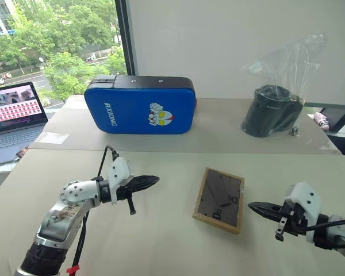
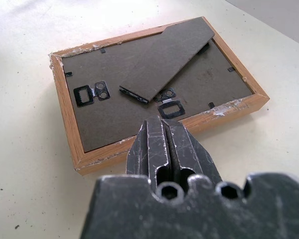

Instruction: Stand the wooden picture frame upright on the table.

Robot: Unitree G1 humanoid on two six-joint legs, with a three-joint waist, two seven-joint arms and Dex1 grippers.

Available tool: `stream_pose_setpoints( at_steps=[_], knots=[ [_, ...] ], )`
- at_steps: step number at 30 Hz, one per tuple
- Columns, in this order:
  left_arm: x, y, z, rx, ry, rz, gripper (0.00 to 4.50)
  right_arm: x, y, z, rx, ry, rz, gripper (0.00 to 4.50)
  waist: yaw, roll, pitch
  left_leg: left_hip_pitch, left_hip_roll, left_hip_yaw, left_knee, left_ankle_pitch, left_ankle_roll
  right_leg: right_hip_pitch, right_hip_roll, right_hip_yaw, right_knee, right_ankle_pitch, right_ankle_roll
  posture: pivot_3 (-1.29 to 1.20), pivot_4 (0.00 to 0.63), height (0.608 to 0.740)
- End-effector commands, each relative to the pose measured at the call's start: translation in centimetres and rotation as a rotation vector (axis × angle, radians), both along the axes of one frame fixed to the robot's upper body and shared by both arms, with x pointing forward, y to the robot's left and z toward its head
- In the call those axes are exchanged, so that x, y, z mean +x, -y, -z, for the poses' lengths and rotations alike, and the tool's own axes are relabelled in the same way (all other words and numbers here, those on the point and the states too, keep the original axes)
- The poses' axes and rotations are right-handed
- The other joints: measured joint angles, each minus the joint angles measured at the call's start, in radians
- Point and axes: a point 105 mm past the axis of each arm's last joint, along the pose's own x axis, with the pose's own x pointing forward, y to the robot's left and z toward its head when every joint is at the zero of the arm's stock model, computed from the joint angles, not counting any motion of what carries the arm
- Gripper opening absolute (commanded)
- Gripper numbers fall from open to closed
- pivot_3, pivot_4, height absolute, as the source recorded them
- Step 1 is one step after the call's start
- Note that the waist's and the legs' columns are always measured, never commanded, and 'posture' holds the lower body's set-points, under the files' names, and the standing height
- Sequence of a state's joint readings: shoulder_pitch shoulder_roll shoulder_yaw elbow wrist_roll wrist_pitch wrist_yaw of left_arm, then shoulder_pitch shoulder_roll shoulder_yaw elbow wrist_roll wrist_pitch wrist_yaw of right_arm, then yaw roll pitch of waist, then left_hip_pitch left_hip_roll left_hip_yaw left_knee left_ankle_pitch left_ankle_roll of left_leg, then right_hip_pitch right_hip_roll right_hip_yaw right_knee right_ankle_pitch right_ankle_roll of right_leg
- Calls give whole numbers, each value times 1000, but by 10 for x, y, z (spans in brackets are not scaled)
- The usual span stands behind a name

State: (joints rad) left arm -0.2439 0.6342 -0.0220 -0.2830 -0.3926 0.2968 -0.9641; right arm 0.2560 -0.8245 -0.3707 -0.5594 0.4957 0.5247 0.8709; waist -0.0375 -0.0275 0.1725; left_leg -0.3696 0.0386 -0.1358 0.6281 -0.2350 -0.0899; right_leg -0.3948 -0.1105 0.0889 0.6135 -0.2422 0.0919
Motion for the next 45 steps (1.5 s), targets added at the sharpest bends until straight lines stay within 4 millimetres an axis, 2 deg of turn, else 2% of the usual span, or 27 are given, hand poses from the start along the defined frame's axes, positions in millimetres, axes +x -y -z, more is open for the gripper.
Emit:
stream_pose_setpoints(
  at_steps=[1, 3, 6, 9, 15, 18, 20, 23, 29, 32, 34, 37, 41, 45],
  knots=[
    [2, 4, -2, 92, 157, 70, 59, 4, 11, 5, -66, -8, 47, 0, 0, 0, 0, 0, 0, 0, 0, 0, 0, 0, 0, 0, 0, 0, 0, 0, 150, 740],
    [6, 7, 19, 309, 384, 179, 59, 8, 34, 28, -169, -97, 139, 0, 3, 0, 0, 1, 0, 0, 0, 0, 0, 1, 0, 0, 0, 1, -1, 0, 150, 740],
    [11, 13, 40, 450, 603, 340, 59, 13, 38, 37, -182, -125, 170, 0, 19, 0, 0, 2, -1, 0, 1, 0, 0, 3, 0, 0, -3, 4, -5, 0, 150, 740],
    [19, 26, 46, 442, 697, 430, 59, 21, 35, 41, -190, -130, 179, 0, 20, 0, 0, 0, -1, 0, 2, 0, 0, 2, 0, 0, -3, 4, -5, 0, 150, 740],
    [27, 75, 55, 384, 822, 592, 59, 39, 21, 53, -229, -128, 191, 0, 19, -1, 0, 0, -1, 0, 4, 0, 0, 3, 0, 0, -3, 4, -3, 0, 150, 740],
    [27, 101, 63, 362, 813, 625, 59, 45, 4, 56, -216, -125, 190, 0, 12, -4, -2, 1, -1, 0, 4, 0, 0, 5, 0, 0, -3, 4, -2, 0, 150, 740],
    [26, 108, 65, 349, 816, 634, 59, 45, -2, 57, -215, -124, 193, 0, 10, -5, -3, 2, -1, 0, 5, 0, 0, 7, 0, 1, -2, 0, 5, 0, 150, 740],
    [26, 108, 65, 340, 826, 638, 59, 42, -4, 57, -209, -131, 210, 0, 6, -4, -5, 2, -1, 0, 6, 0, 0, 7, 0, 1, -1, 0, 7, 0, 150, 740],
    [32, 92, 65, 363, 819, 607, 59, 32, 3, 64, -222, -162, 236, 0, 7, -3, -5, 3, -1, 0, 5, 0, 0, 7, 0, 1, -1, 0, 7, 0, 150, 740],
    [34, 99, 68, 373, 804, 602, 59, 33, 0, 65, -228, -167, 226, 0, 9, -3, -5, 3, -1, 0, 5, 0, 0, 7, 0, 1, -1, 0, 7, 0, 150, 740],
    [32, 109, 73, 380, 790, 612, 59, 36, -10, 63, -215, -162, 208, 0, 13, -3, -7, 3, -1, 0, 5, 0, 0, 7, 0, 1, -1, 0, 7, 0, 150, 740],
    [37, 112, 84, 426, 713, 598, 59, 39, -16, 62, -222, -154, 204, 0, 17, -3, -12, 5, -2, 0, 5, 0, 0, 9, 0, 1, -1, 0, 7, 0, 150, 740],
    [52, 107, 84, 389, 556, 459, 59, 39, -14, 59, -231, -144, 243, 0, 22, 0, -19, 9, -2, 0, 5, 0, 0, 12, 0, 2, 0, -1, 8, 0, 150, 740],
    [63, 95, 93, 368, 298, 344, 59, 32, -9, 64, -234, -162, 283, 0, 21, 1, -22, 10, -2, 0, 4, 0, 0, 12, 0, 2, 0, -1, 8, 0, 150, 740]
  ],
)
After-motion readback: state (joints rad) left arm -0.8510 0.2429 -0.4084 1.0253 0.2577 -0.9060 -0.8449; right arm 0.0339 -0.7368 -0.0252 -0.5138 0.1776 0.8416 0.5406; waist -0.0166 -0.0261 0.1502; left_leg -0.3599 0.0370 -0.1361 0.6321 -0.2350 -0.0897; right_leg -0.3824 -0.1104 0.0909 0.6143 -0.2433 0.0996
